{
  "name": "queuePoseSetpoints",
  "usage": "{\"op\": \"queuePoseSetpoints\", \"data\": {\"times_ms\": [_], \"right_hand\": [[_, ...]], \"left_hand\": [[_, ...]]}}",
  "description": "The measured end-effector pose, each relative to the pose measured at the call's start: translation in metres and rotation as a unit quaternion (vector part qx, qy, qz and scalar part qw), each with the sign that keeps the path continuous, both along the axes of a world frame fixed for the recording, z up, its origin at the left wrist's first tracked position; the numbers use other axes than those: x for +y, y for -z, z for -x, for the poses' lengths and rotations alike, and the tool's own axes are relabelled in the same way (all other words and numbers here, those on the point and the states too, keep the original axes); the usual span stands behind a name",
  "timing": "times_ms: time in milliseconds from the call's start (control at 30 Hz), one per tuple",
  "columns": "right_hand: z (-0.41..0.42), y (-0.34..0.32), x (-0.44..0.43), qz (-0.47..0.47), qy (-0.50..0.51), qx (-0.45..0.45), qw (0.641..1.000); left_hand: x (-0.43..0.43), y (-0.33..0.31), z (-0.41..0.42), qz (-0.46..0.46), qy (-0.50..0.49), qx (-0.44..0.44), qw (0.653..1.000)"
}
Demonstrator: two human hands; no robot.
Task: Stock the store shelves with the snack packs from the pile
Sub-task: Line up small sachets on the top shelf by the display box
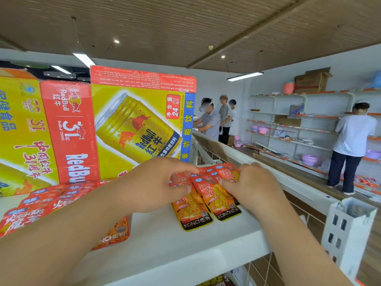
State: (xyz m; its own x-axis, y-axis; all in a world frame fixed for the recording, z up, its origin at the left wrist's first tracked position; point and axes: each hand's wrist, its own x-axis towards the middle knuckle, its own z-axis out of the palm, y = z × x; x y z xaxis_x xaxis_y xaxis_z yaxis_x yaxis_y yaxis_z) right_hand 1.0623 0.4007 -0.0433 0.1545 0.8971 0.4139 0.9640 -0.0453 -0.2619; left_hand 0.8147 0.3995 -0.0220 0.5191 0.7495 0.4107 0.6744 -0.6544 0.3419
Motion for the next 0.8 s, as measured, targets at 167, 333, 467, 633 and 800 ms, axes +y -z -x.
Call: {"op": "queuePoseSetpoints", "data": {"times_ms": [167, 333, 467, 633, 800], "right_hand": [[-0.0031, 0.0032, -0.0007, 0.010, 0.001, -0.007, 1.000], [-0.0030, 0.0061, -0.0026, 0.040, -0.005, -0.025, 0.999], [-0.0039, 0.0065, -0.0032, 0.043, -0.013, -0.018, 0.999], [-0.0054, 0.0070, -0.0034, 0.029, -0.009, -0.009, 0.999], [-0.0054, 0.0071, -0.0033, 0.021, -0.024, 0.006, 0.999]], "left_hand": [[0.0026, 0.0016, 0.0010, 0.012, -0.012, 0.018, 1.000], [0.0012, 0.0022, -0.0011, 0.018, -0.008, 0.035, 0.999], [0.0002, 0.0013, -0.0006, 0.020, -0.007, 0.032, 0.999], [0.0018, 0.0019, -0.0005, 0.025, -0.010, 0.033, 0.999], [0.0031, 0.0029, -0.0005, 0.031, -0.013, 0.030, 0.999]]}}
